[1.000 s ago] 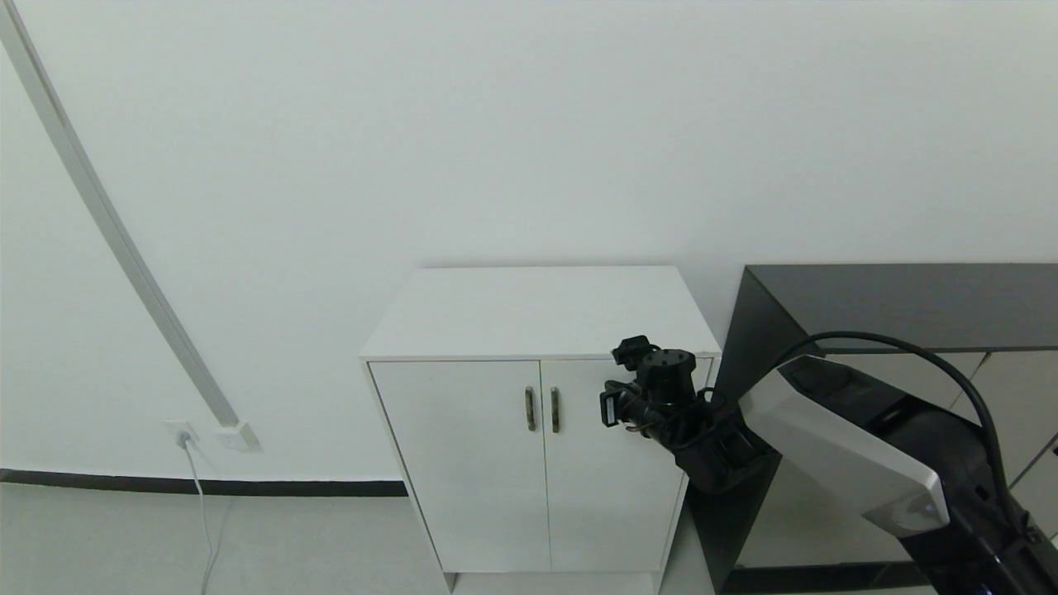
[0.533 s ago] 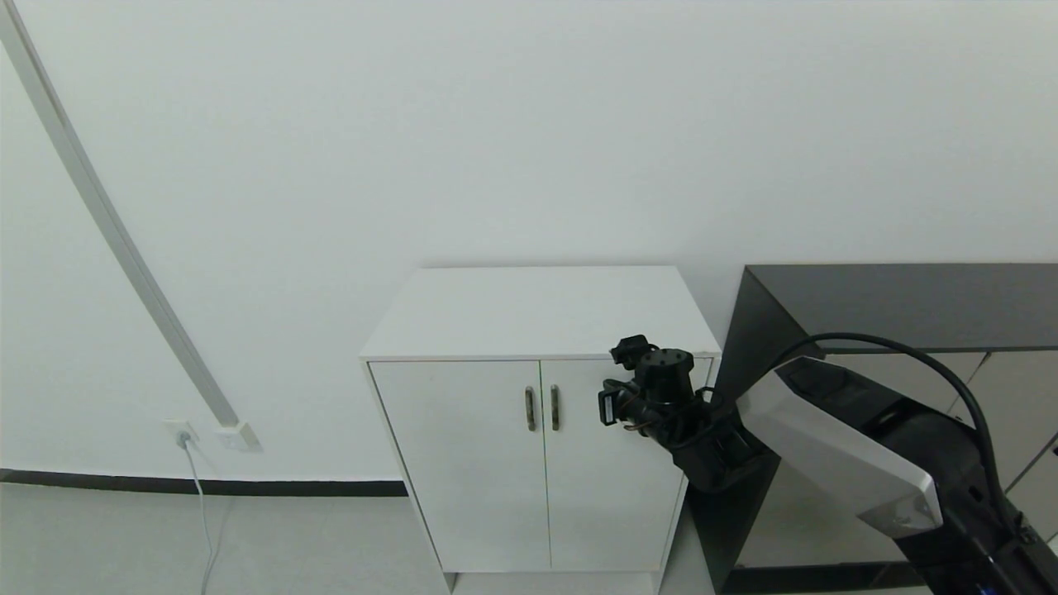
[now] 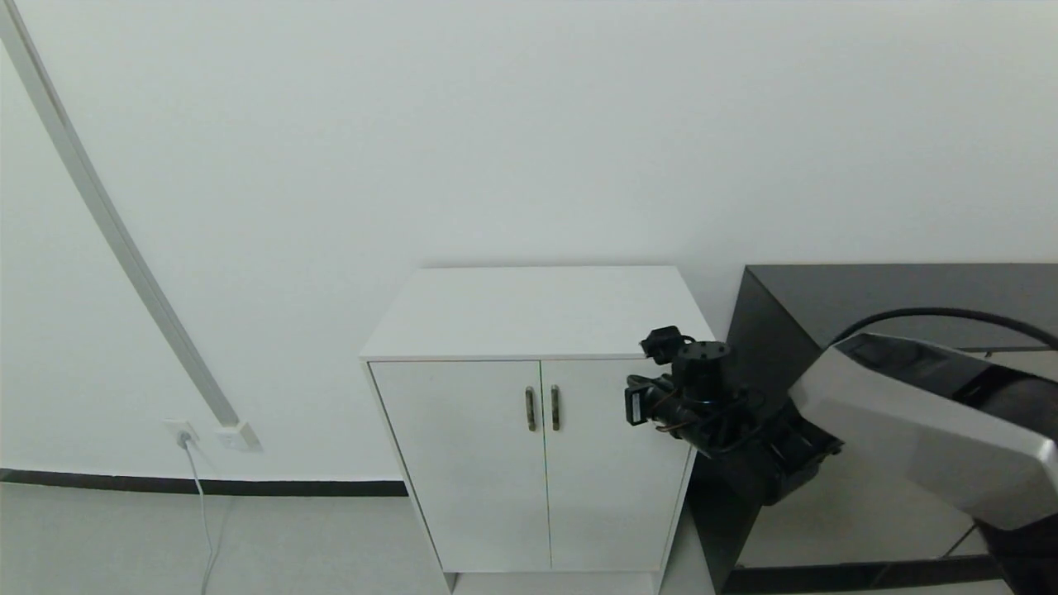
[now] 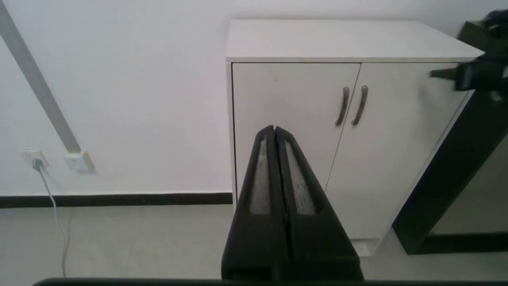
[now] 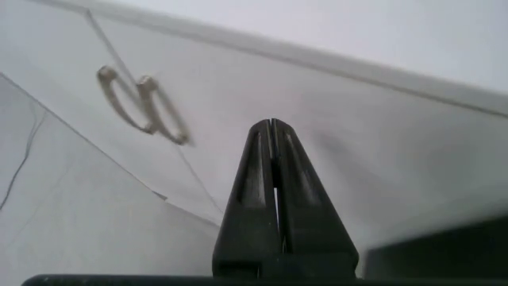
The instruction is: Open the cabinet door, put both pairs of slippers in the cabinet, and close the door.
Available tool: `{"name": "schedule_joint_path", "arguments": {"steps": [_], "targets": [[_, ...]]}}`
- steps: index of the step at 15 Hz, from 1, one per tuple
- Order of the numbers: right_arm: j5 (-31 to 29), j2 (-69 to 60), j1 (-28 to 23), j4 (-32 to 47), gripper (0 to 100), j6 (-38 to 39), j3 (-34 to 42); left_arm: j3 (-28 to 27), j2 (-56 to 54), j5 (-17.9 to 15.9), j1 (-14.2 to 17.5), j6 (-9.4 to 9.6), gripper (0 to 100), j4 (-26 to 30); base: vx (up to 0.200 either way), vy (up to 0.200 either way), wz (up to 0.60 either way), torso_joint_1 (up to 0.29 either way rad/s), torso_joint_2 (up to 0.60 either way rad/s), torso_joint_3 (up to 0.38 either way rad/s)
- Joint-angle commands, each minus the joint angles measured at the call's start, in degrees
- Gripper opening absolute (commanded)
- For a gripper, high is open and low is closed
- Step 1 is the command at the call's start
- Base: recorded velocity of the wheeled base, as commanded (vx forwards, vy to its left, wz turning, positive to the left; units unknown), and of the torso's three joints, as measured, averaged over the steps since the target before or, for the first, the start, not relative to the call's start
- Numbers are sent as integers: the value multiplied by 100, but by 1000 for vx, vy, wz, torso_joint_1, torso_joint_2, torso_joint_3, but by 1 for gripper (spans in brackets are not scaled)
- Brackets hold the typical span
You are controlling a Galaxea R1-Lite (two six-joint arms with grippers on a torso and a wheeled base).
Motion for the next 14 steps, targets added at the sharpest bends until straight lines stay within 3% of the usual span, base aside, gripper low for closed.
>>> {"name": "schedule_joint_path", "arguments": {"steps": [1,4,6,7,9,12,14], "targets": [[-11,-2086,-818,-483,0,6,2005,1,4,2,2,-2,0,0,0,0,0,0,0,0],[-2,-3800,-2154,-562,0,-11,3622,1,4,2,2,7,0,0,0,0,0,0,0,0],[104,-4890,-3437,-510,0,-108,4440,1,4,2,2,7,0,0,0,0,0,0,0,0],[341,-5276,-3920,-457,0,-143,4730,1,4,2,-7,7,0,0,0,0,0,0,0,0],[1396,-6340,-4782,-281,0,-266,5547,1,4,2,-7,7,0,0,0,0,0,0,0,0],[2002,-7878,-4966,773,0,-424,6145,1,4,2,2,-2,0,0,0,0,0,0,0,0],[2204,-8748,-4949,2101,0,-679,6250,1,4,2,2,-2,0,0,0,0,0,0,0,0]]}}
